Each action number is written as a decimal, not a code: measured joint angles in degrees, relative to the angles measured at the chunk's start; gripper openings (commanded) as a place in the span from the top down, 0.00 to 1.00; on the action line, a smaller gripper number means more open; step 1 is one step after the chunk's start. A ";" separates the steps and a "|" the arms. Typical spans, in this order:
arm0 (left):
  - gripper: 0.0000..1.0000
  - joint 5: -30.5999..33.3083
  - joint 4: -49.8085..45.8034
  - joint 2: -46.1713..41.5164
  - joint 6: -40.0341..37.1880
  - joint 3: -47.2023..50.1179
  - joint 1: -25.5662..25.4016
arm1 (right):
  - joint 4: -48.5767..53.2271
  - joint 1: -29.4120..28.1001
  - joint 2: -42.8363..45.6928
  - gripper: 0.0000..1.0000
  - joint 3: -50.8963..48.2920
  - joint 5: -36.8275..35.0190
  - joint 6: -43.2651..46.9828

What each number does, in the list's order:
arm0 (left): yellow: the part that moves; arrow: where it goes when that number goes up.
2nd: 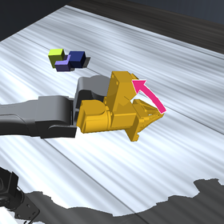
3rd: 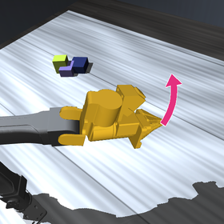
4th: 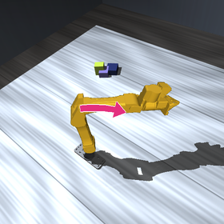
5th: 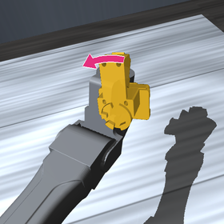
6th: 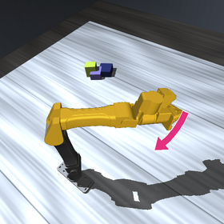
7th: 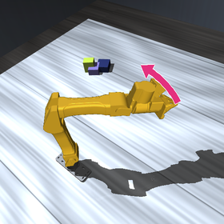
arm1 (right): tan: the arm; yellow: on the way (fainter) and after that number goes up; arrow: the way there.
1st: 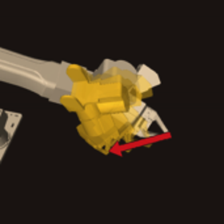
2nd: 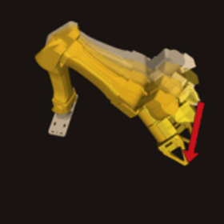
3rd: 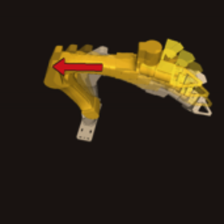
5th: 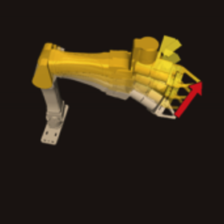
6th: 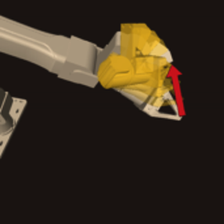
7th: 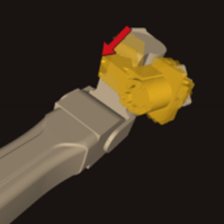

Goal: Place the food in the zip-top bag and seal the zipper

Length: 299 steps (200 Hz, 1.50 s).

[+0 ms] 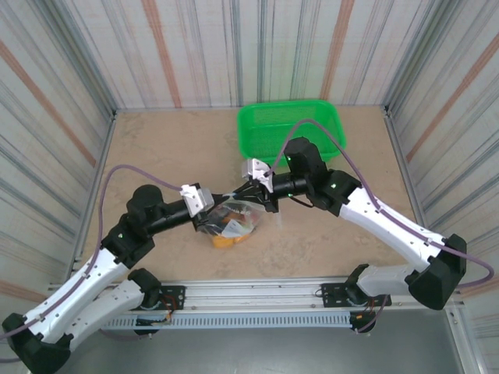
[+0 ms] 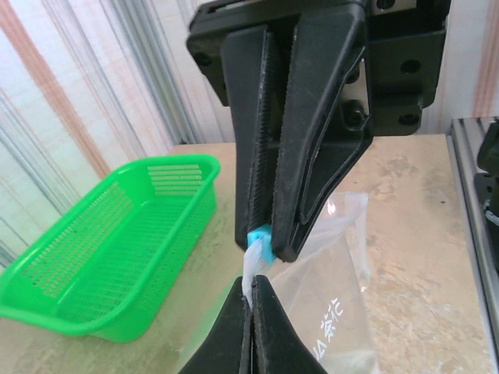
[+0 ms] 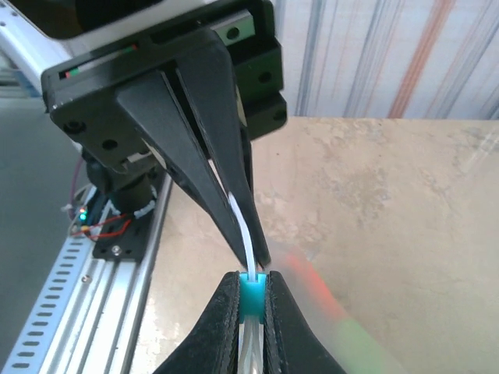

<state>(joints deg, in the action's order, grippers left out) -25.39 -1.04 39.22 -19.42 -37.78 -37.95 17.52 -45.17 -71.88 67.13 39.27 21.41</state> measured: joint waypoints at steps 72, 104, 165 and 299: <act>1.00 2.95 1.86 -2.36 0.13 0.46 0.50 | 0.52 1.33 1.55 1.00 -0.09 -1.29 0.00; 1.00 6.29 3.06 -4.76 -0.02 1.70 1.01 | 0.90 1.81 2.12 1.00 -0.35 -1.99 0.00; 1.00 10.01 3.82 -7.08 1.70 1.79 5.38 | 1.11 2.82 4.09 1.00 -1.86 -3.30 0.00; 1.00 19.78 2.62 -9.38 2.80 0.59 6.91 | 1.99 5.53 9.16 1.00 -6.19 -4.26 -0.07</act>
<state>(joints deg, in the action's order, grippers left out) -5.61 1.58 29.85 -16.62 -37.19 -31.05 19.51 -39.64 -62.72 60.95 35.00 21.34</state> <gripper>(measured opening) 0.048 0.103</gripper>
